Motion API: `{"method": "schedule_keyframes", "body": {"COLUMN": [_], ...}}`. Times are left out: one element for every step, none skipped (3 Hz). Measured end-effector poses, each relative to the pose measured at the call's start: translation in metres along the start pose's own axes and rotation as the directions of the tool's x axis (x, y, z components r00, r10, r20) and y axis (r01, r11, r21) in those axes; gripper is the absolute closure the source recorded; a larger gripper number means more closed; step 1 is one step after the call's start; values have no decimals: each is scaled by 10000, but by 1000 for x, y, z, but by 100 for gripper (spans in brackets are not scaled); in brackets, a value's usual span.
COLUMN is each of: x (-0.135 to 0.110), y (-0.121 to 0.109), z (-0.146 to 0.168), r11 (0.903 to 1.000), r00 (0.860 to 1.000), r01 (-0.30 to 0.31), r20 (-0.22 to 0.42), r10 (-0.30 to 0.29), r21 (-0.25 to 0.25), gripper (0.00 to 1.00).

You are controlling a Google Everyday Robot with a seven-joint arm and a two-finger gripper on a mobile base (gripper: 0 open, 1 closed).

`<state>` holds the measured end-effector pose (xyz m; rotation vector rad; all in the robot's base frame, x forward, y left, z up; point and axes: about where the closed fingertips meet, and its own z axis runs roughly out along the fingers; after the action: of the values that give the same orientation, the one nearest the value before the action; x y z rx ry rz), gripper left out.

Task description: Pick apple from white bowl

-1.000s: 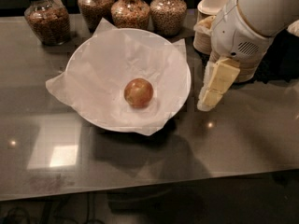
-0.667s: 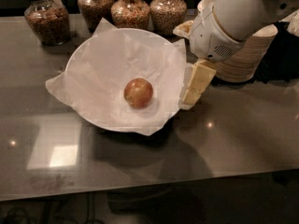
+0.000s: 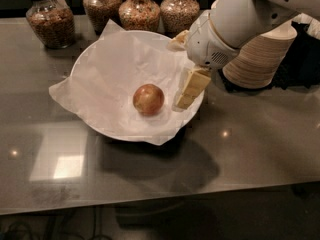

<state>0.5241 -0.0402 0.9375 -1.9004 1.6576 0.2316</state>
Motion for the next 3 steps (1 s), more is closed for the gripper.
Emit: {"method": "schedule_keyframes", "body": {"x": [-10,-18,-20], "y": [0,1,1], "z": [8,21,35], "r11": [9996,9981,9967], "r00": [9994,9980,9972], "r01": [226,475,552], "r20": [270,440,532], "r10": [-222,-457,-521], "r21": [-146,-402,-598], "gripper": [24,34,33]}}
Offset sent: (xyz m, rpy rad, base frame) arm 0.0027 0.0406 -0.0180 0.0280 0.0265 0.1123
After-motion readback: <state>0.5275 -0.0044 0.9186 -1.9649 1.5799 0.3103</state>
